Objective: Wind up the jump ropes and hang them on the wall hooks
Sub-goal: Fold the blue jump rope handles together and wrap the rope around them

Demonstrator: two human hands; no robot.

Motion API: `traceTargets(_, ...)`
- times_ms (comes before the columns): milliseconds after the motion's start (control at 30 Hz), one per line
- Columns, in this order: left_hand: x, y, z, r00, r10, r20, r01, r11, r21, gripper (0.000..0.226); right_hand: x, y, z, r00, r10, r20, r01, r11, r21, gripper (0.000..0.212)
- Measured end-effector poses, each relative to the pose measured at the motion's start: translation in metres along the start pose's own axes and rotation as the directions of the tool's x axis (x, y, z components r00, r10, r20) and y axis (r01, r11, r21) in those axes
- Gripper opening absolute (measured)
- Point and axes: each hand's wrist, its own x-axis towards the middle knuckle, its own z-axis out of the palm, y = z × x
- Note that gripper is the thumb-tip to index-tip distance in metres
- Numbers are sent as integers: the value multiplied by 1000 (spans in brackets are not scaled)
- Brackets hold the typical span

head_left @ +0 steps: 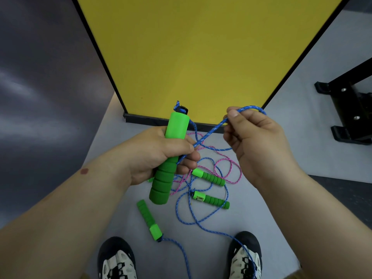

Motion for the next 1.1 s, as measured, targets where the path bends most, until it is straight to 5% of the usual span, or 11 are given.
traceTargets(133, 0, -1, -1, 1000, 2, -2, -2, 1000, 7, 11, 2, -4, -1, 1000, 31, 2, -31, 998, 49, 11)
traceTargets(300, 1, -2, -1, 1000, 4, -11, -4, 1000, 23, 5, -9, 9, 8, 969, 147, 199, -137, 988, -64, 25)
traceTargets(400, 2, -2, -1, 1000, 8, -7, -8, 998, 57, 5, -14, 16, 10, 944, 169, 283, -127, 979, -159, 15)
traceTargets(533, 3, -3, -1, 1000, 11, -26, -9, 999, 52, 5, -10, 15, 8, 963, 124, 240, -75, 976, -204, 22)
traceTargets(833, 1, -3, -1, 1000, 12, -20, -11, 999, 33, 7, 3, -2, -1, 1000, 29, 7, -29, 999, -22, 23)
traceTargets(1100, 2, -3, -1, 1000, 5, -17, -5, 999, 37, 8, -7, 9, 5, 952, 176, 251, -153, 982, -108, 30)
